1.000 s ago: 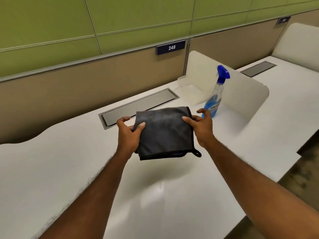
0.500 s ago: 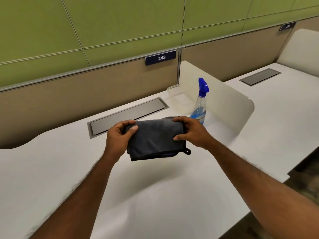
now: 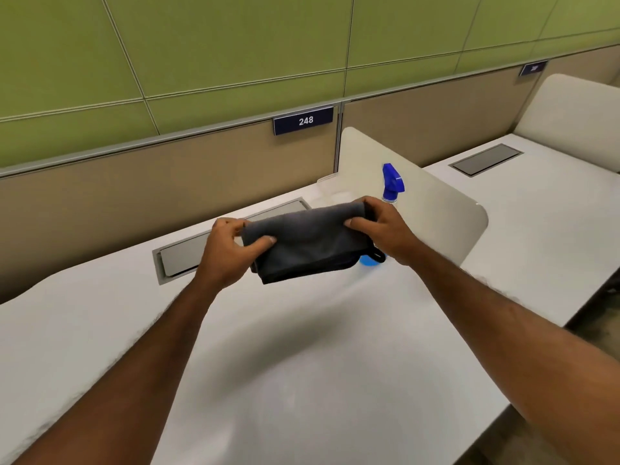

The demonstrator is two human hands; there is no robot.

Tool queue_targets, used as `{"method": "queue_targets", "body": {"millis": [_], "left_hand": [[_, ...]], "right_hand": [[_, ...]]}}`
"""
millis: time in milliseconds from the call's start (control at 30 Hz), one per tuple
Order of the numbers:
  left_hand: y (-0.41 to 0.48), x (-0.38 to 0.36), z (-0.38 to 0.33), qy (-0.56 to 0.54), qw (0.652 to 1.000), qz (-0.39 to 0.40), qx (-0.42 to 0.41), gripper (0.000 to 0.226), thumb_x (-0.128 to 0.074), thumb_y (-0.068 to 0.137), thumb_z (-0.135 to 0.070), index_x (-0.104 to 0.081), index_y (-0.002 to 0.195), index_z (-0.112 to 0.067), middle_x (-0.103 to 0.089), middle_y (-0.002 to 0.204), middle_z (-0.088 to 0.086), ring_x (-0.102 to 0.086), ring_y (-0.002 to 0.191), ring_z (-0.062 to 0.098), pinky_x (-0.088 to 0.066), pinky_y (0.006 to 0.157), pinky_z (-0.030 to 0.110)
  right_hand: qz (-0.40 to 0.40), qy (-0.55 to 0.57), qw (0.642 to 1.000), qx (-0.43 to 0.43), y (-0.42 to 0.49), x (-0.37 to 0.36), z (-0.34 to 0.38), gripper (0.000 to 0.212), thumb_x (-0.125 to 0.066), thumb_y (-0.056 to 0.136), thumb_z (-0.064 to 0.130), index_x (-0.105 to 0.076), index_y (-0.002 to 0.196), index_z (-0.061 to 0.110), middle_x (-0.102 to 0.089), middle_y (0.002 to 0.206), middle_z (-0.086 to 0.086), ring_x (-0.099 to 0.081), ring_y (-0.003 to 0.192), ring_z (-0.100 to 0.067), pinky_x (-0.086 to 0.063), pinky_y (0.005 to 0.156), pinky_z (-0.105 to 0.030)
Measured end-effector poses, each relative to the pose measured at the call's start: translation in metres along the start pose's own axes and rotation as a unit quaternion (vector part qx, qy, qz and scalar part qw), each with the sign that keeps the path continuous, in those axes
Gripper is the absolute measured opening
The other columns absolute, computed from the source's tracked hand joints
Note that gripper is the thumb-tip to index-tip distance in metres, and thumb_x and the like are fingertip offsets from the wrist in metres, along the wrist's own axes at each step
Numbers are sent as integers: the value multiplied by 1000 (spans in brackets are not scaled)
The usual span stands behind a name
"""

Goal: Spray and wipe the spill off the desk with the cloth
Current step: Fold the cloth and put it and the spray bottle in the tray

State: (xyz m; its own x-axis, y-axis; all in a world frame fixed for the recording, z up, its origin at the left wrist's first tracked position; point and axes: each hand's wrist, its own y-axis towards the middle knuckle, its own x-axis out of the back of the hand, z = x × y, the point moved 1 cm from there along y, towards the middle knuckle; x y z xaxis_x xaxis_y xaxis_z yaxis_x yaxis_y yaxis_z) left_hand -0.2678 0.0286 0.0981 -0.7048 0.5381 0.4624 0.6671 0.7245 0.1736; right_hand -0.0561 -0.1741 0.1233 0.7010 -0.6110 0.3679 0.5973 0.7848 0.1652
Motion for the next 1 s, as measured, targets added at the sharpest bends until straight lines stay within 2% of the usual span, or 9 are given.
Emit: {"method": "queue_targets", "body": {"millis": [200, 267, 367, 467, 600, 700, 800, 900, 1000], "left_hand": [[28, -29, -35, -293, 949, -7, 119, 12, -58, 94, -28, -64, 103, -23, -70, 105, 3, -69, 95, 24, -58, 73, 40], [39, -38, -43, -271, 953, -33, 129, 16, -52, 99, -33, -59, 107, -22, -67, 106, 6, -70, 81, 25, -58, 54, 37], [64, -49, -52, -182, 974, -85, 107, 34, -46, 99, -40, -53, 119, -13, -66, 111, 19, -68, 84, 41, -57, 58, 44], [94, -59, -69, -143, 979, -128, 71, 41, -45, 99, -43, -51, 121, -9, -64, 110, 23, -65, 81, 38, -52, 44, 32], [146, -77, -95, -97, 980, -164, 60, 44, -46, 96, -45, -53, 121, -9, -65, 116, 17, -65, 98, 33, -58, 78, 49], [183, -101, -101, -64, 981, -164, 78, 47, -46, 95, -46, -54, 123, -9, -64, 118, 17, -65, 101, 35, -58, 81, 51], [204, -134, -96, -15, 979, -179, 95, 47, -46, 97, -43, -51, 124, -5, -60, 112, 9, -63, 84, 23, -55, 58, 26], [221, -164, -89, -7, 980, -151, 130, 43, -47, 95, -37, -47, 125, -6, -61, 111, 11, -67, 84, 30, -55, 56, 32], [233, -187, -80, -17, 977, -84, 197, 41, -48, 93, -31, -45, 128, -9, -61, 112, 14, -68, 81, 27, -53, 44, 28]], "right_hand": [[-76, 34, 997, 0, 42, 0, 19, 24, -48, 102, 27, -53, 122, 15, -62, 107, 0, -59, 98, -12, -51, 82, -21], [-96, -10, 995, 18, 59, 6, 23, 30, -46, 102, 31, -52, 125, 12, -61, 106, -2, -59, 94, -12, -50, 75, -20], [-99, -68, 991, 58, 91, 25, 30, 33, -46, 102, 34, -53, 125, 11, -62, 105, -1, -59, 89, -10, -49, 72, -20], [-94, -113, 985, 95, 128, 52, 41, 30, -49, 101, 34, -58, 118, 12, -65, 103, -1, -60, 91, -14, -47, 74, -23], [-72, -130, 985, 90, 183, 90, 45, 28, -54, 98, 34, -61, 117, 14, -67, 103, 1, -60, 86, -12, -47, 69, -19], [-59, -166, 982, 72, 219, 109, 32, 30, -56, 95, 30, -59, 118, 12, -67, 110, -2, -60, 94, -15, -48, 79, -27], [-10, -178, 983, 43, 238, 123, 6, 24, -55, 91, 25, -56, 113, 16, -65, 102, -1, -62, 82, -11, -49, 68, -24], [63, -129, 990, -7, 250, 137, -25, 11, -54, 88, 18, -53, 93, 28, -62, 84, 1, -58, 56, -3, -47, 43, -20], [101, -167, 980, -50, 262, 142, -61, 25, -62, 88, 12, -48, 82, 32, -62, 83, 2, -64, 63, -9, -53, 47, -17]]}}
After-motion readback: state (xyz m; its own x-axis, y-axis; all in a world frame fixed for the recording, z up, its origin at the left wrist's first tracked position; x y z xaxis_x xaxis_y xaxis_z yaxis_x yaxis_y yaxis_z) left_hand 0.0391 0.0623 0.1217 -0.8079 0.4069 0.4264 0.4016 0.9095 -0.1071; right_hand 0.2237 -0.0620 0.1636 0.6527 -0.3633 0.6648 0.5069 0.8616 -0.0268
